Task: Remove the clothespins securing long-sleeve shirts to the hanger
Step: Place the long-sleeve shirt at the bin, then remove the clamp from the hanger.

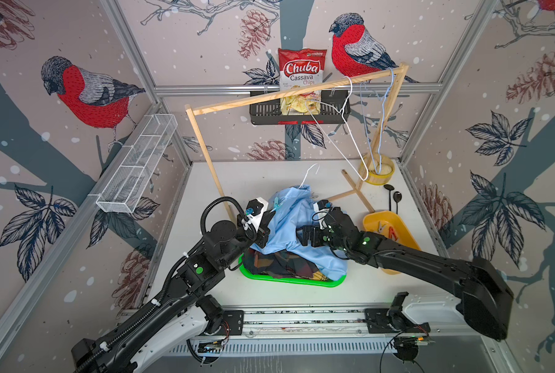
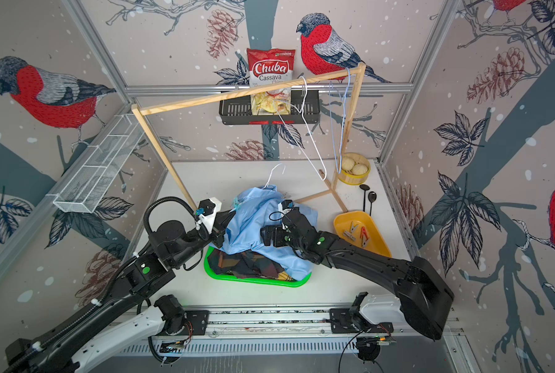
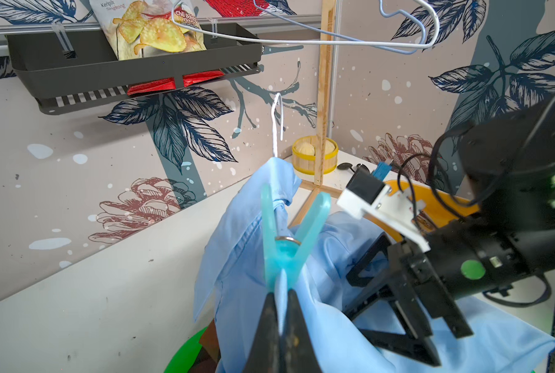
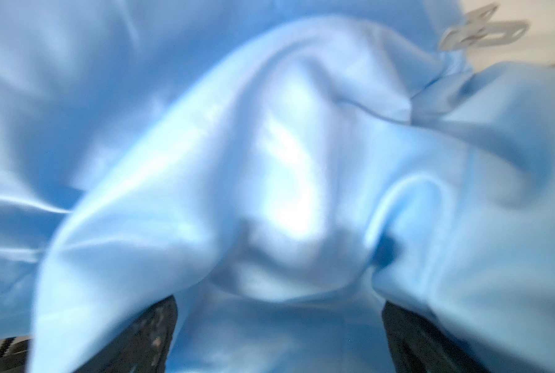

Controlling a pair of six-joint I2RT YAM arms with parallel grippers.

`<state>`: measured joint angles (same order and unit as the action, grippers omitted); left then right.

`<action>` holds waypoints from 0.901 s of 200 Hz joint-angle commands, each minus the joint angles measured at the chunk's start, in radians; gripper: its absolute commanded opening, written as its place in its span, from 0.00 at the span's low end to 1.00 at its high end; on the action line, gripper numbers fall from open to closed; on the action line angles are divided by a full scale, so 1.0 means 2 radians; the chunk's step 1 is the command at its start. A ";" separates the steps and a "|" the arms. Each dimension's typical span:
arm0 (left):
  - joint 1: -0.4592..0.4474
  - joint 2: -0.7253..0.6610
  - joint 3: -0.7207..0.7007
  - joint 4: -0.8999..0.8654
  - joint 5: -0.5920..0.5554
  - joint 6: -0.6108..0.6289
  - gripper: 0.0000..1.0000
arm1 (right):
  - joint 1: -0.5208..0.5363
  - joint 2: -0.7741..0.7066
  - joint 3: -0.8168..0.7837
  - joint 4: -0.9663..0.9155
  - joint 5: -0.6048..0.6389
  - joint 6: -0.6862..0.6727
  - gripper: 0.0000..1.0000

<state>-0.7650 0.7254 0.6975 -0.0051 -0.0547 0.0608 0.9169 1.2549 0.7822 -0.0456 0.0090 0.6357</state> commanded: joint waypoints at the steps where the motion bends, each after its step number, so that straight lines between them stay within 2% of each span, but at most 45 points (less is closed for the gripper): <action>1: -0.021 0.010 0.010 0.044 -0.039 0.030 0.00 | -0.011 -0.053 0.002 -0.078 0.012 0.019 1.00; 36: -0.078 0.049 0.022 0.055 -0.103 0.072 0.00 | -0.063 -0.168 -0.015 -0.123 -0.012 0.041 1.00; 60: -0.130 0.090 0.023 0.073 -0.165 0.117 0.00 | -0.095 -0.209 0.000 -0.144 -0.047 0.053 0.99; 78: -0.171 0.117 0.016 0.098 -0.212 0.153 0.00 | -0.103 -0.216 0.012 -0.155 -0.069 0.062 0.97; 131: -0.223 0.167 -0.039 0.192 -0.301 0.212 0.00 | -0.117 -0.216 0.015 -0.120 -0.171 0.134 0.90; 180: -0.243 0.193 -0.059 0.231 -0.320 0.218 0.00 | -0.119 -0.191 -0.008 -0.057 -0.215 0.190 0.84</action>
<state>-1.2446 1.0939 0.5869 0.3676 -0.6357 0.4713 0.6796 0.8455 0.7811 -0.2550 -0.3485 0.9478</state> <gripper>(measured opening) 0.049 0.863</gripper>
